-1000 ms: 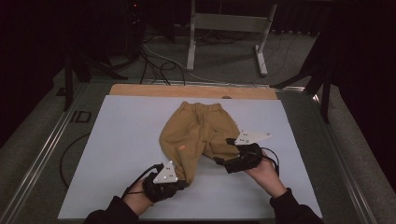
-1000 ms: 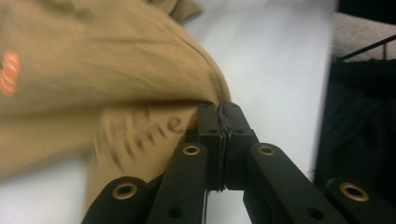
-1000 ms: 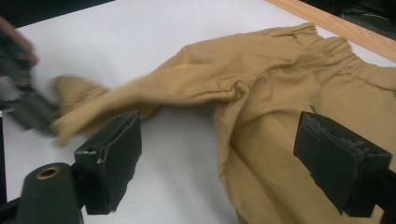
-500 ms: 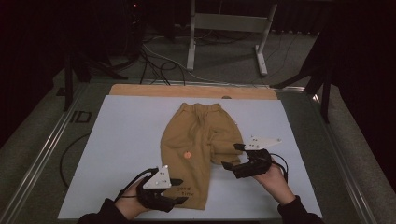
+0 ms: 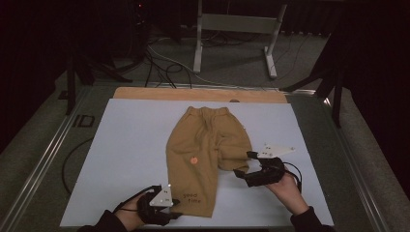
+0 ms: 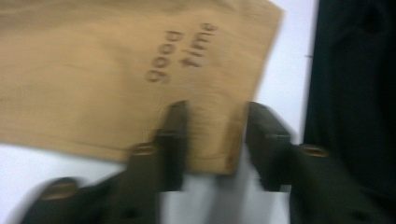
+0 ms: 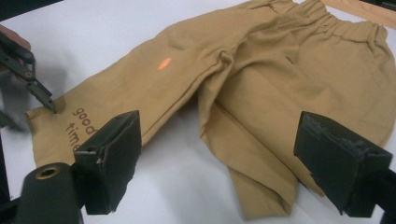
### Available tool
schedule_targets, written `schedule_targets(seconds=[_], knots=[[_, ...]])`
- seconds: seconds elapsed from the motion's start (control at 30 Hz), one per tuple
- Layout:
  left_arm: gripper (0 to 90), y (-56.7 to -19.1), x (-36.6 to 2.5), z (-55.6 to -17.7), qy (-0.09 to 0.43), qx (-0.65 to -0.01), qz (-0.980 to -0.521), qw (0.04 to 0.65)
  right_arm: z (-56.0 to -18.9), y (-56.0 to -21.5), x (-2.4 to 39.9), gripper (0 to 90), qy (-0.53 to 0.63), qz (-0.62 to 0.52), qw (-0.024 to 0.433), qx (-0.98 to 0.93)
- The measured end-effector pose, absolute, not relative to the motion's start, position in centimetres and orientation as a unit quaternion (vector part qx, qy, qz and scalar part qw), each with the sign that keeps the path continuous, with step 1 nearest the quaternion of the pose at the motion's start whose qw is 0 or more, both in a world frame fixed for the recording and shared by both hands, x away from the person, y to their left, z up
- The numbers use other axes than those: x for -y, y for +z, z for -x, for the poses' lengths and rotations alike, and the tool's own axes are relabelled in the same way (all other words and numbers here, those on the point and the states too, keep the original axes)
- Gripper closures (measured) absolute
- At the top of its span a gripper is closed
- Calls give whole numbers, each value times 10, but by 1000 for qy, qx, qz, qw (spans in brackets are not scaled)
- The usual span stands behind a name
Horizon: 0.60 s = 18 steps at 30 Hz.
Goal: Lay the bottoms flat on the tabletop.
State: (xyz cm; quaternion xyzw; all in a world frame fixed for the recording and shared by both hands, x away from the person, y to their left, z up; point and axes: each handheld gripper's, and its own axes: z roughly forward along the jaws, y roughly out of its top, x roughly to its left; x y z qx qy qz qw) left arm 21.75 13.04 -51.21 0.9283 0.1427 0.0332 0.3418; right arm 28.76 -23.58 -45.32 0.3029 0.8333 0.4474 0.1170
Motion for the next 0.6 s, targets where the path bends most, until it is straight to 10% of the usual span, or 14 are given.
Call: schedule_targets(seconds=[0.1, 0.6], knots=[[883, -511, -131, -217, 34, -150, -924, 351, -287, -456, 238, 153, 448, -307, 116, -832], [898, -505, -162, -207, 45, -164, -921, 352, -285, -470, 253, 153, 438, -315, 116, -834]])
